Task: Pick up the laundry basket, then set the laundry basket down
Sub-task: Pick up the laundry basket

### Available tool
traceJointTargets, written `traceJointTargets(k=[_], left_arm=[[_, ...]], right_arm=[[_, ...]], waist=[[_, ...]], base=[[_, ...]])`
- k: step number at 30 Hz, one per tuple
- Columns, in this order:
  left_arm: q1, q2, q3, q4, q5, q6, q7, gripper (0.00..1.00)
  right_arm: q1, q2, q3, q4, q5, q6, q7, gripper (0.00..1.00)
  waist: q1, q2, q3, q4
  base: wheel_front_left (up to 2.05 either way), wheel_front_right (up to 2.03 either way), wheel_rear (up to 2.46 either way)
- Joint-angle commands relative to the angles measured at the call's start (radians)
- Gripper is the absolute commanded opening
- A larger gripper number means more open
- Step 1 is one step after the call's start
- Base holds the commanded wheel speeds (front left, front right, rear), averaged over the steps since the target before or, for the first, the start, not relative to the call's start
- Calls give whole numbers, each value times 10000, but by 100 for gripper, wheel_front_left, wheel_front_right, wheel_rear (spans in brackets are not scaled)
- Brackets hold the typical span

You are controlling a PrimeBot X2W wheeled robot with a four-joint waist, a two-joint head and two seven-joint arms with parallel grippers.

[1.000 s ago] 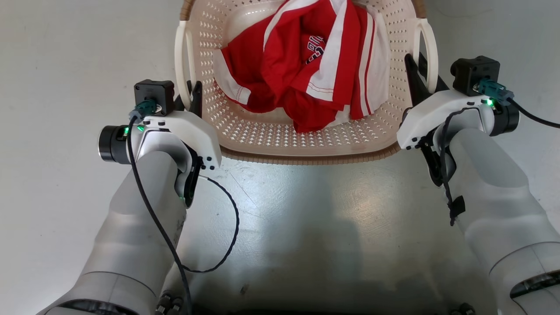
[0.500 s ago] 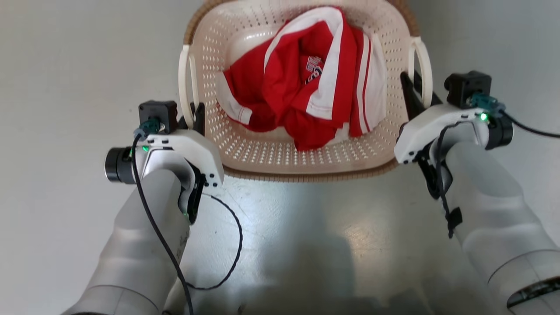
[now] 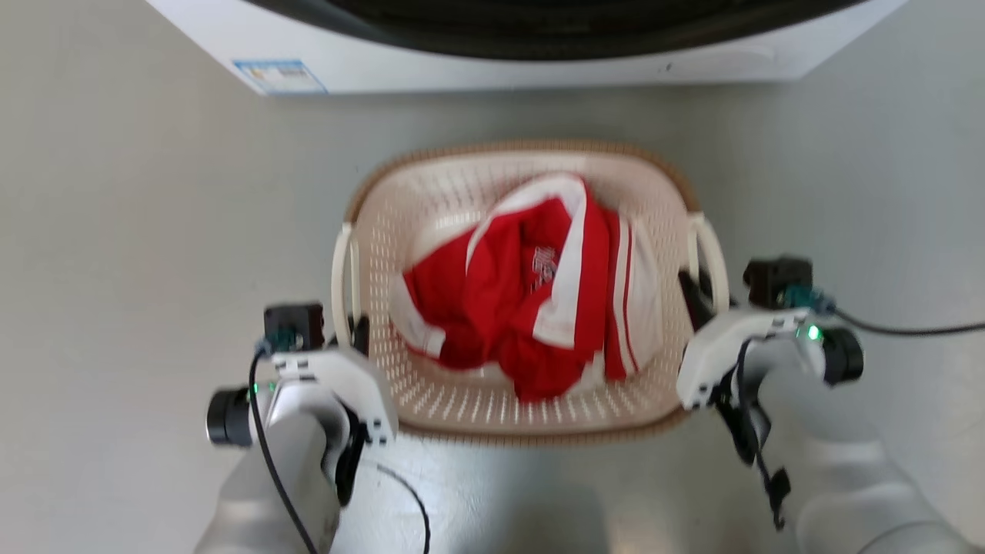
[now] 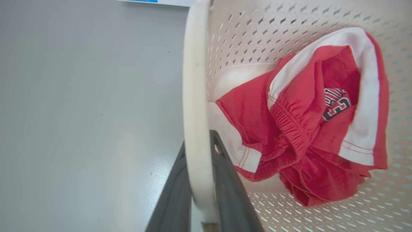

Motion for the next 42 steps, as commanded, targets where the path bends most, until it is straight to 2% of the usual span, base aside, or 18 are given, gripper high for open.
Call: traceJointTargets(k=[1, 14, 23, 34, 42], left_arm=[[499, 421, 162, 68, -148, 1, -69, 0], [2043, 421, -496, 1072, -826, -218, -37, 0], [3099, 421, -1055, 1350, -1394, -222, 393, 0], [3740, 421, -1496, 1456, -1791, -104, 686, 0], [3800, 421, -1611, 1499, -1923, -7, 604, 0]], right_arm=[[750, 136, 514, 100, 223, 88, -33, 0], [2387, 136, 1805, 367, 1644, 88, 748, 0], [3478, 136, 2665, 333, 2587, 88, 1439, 0], [4206, 136, 3457, 322, 3479, 88, 1821, 0], [4274, 136, 3936, 316, 3996, 88, 1746, 0]], waist=[[0, 0, -872, -46], [0, 0, -3449, -55], [0, 0, -5056, -77], [0, 0, -6197, -66], [0, 0, -6432, -36]], base=[[0, 0, 0], [0, 0, 0], [0, 0, 0], [0, 0, 0], [0, 0, 0]])
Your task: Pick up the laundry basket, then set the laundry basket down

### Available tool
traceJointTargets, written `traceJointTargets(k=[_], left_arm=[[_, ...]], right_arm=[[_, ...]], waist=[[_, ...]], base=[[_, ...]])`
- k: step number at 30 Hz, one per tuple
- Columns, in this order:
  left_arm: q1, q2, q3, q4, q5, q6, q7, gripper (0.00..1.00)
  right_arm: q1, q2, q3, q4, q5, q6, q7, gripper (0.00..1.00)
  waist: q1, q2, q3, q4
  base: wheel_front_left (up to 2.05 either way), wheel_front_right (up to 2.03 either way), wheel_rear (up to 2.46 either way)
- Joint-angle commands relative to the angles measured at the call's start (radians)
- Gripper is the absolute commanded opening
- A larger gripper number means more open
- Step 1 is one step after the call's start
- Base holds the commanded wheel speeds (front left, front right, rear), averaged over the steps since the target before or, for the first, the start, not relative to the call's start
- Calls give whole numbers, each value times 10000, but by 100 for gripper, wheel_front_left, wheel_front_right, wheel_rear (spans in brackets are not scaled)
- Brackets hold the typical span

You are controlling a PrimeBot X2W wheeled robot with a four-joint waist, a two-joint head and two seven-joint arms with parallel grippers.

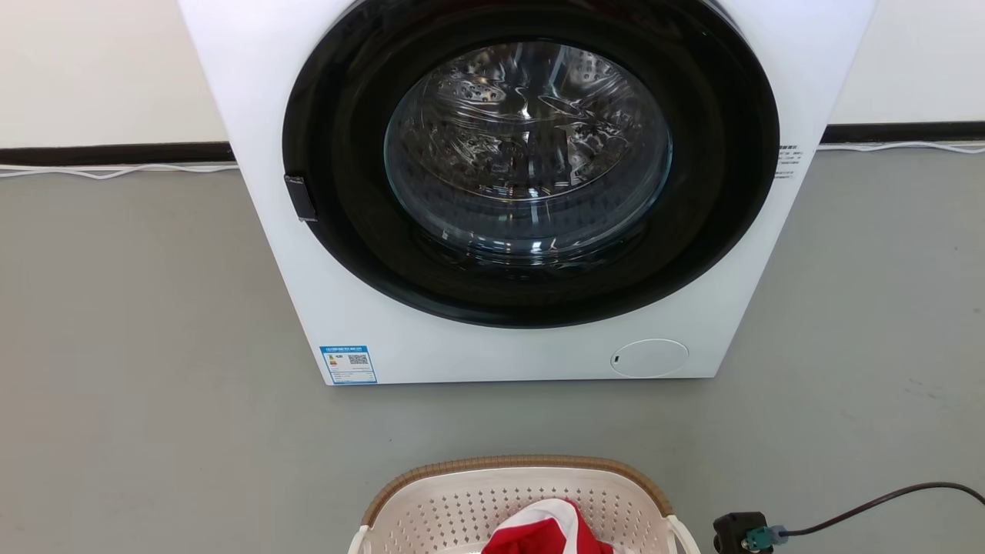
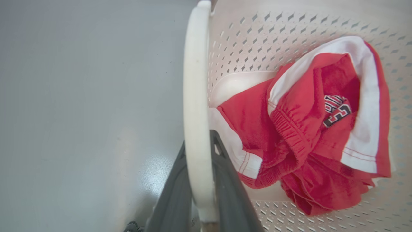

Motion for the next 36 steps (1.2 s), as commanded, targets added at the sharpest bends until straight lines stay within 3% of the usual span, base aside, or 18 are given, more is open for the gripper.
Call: traceJointTargets(k=[1, 36], left_arm=[[-210, 453, 252, -53, -113, 234, -204, 0], [-535, 462, -62, 31, -283, 212, -416, 0]], right_arm=[[25, -41, 270, -62, 76, 88, -119, 0], [-456, -41, 1695, 215, 1466, 88, -566, 0]], waist=[[0, -1, -15, 15], [0, -1, 53, -33]], base=[[0, 0, 0], [0, 0, 0]])
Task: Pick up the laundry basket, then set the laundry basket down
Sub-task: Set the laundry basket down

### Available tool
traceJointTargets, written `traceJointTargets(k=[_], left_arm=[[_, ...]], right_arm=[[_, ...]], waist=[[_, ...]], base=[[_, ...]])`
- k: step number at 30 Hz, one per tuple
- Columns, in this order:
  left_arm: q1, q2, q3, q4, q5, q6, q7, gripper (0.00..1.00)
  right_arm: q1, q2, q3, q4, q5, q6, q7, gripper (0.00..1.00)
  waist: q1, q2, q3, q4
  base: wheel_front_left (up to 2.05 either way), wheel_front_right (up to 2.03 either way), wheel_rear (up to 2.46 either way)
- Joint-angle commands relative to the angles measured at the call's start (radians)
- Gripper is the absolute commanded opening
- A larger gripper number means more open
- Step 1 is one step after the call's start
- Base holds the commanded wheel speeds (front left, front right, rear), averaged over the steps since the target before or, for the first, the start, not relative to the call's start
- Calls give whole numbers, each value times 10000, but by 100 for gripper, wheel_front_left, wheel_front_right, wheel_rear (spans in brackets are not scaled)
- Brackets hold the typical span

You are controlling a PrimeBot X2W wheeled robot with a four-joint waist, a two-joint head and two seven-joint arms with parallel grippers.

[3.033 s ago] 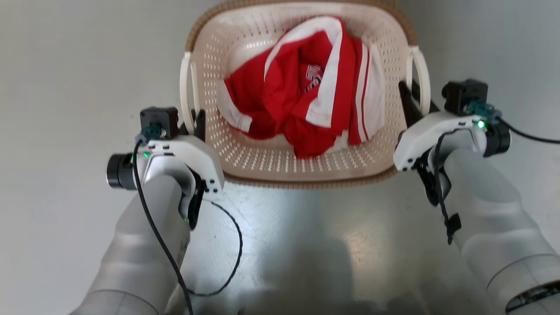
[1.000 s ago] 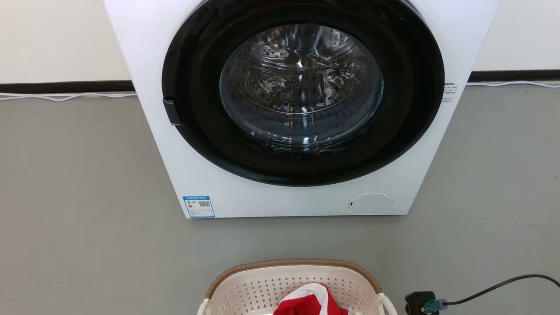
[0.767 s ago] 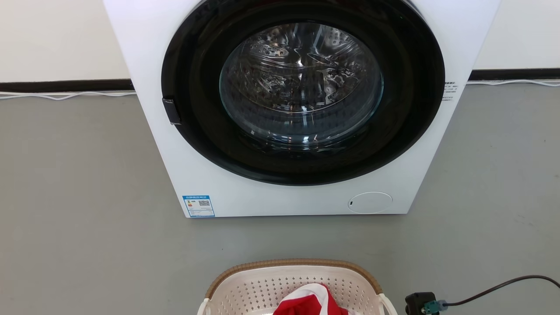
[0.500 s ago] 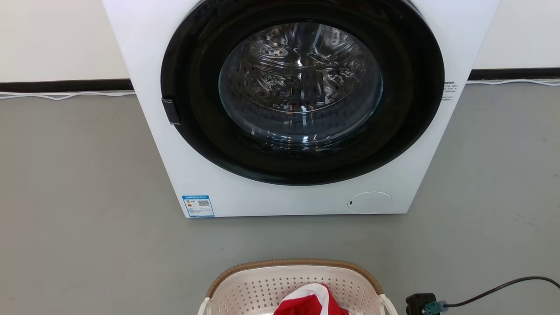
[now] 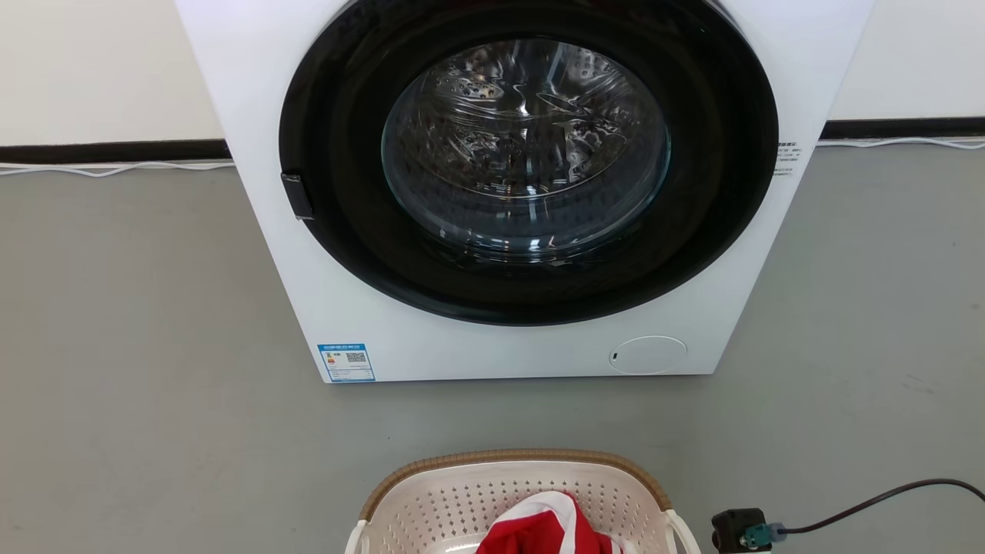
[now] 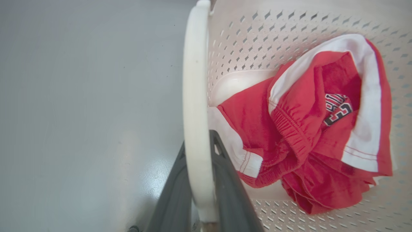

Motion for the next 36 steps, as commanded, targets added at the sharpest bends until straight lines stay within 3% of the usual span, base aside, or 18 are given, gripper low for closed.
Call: traceJointTargets(k=[1, 10, 19, 36], left_arm=[[-468, 442, 249, -47, -37, 173, -185, 0], [-682, 459, 206, -41, -103, 184, -232, 0], [-1623, 515, 199, -101, -129, 194, -361, 0], [-4067, 704, 283, -389, -116, 264, -574, 0]], right_arm=[[-184, -41, 219, -48, 102, 87, -202, 0], [-396, -41, 494, -19, 395, 87, -303, 0], [-1318, -41, 632, 59, 602, 87, -527, 0], [-3989, -41, 577, 204, 535, 87, -1085, 0]], waist=[[0, -1, 11, -8], [0, -1, 296, -65], [0, -1, 1327, -93], [0, -1, 4616, -26]], base=[[0, 0, 0], [0, 0, 0], [0, 0, 0], [0, 0, 0]])
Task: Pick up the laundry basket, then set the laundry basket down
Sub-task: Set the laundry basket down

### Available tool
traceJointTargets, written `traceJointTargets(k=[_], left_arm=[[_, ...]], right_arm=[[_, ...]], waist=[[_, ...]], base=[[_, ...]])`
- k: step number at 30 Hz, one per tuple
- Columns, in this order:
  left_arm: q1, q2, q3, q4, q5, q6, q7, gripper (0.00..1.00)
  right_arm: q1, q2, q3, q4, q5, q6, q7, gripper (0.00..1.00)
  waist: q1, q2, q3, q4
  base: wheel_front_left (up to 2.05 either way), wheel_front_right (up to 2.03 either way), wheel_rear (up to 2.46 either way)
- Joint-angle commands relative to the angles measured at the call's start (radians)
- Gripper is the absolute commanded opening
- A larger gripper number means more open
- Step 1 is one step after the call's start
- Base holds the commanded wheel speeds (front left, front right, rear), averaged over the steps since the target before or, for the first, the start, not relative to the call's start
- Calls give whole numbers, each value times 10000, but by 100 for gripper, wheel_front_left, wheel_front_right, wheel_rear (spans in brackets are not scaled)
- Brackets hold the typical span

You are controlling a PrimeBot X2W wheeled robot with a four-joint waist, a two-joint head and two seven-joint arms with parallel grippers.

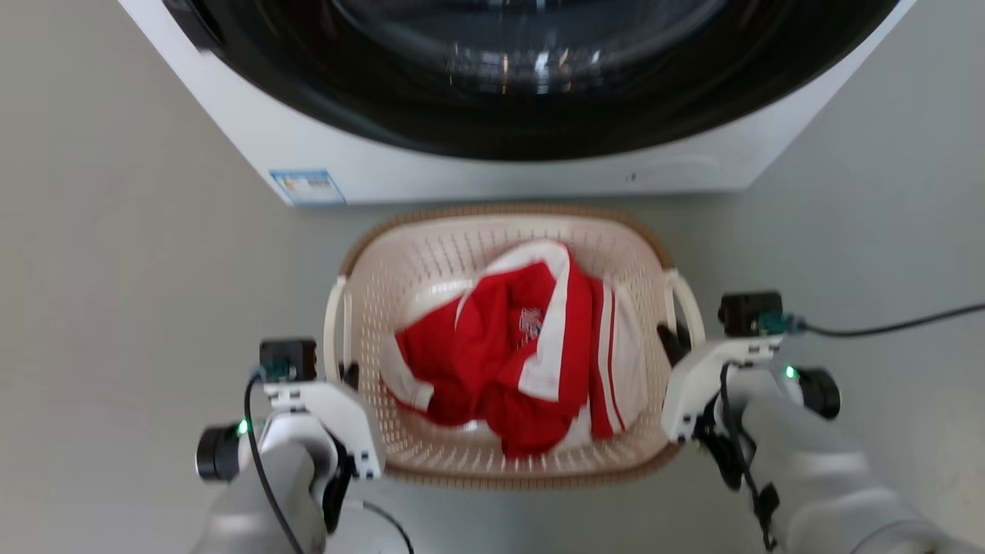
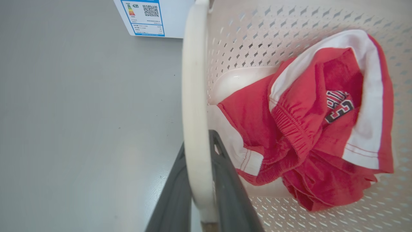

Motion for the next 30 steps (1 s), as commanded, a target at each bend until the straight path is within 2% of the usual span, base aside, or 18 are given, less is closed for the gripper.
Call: traceJointTargets(k=[1, 9, 16, 30], left_arm=[[-465, 437, 271, -115, -25, 151, -114, 0], [-1485, 456, 289, -247, 66, 194, -146, 0], [-2097, 496, 430, -675, 202, 315, -152, 0], [-2644, 579, 833, -1500, 779, 587, -154, 0]], right_arm=[[-116, 59, 70, -90, -117, 88, -193, 0], [-917, 59, -600, -86, -877, 88, -309, 0], [-1455, 59, -1661, -86, -2039, 88, -377, 0], [-2180, 59, -3959, -85, -4494, 88, -487, 0]], waist=[[-1, 0, 802, 45], [-1, 0, 2257, 103], [-1, 0, 3301, 218], [-1, 0, 4379, 485]], base=[[0, 0, 0], [0, 0, 0], [0, 0, 0], [0, 0, 0]])
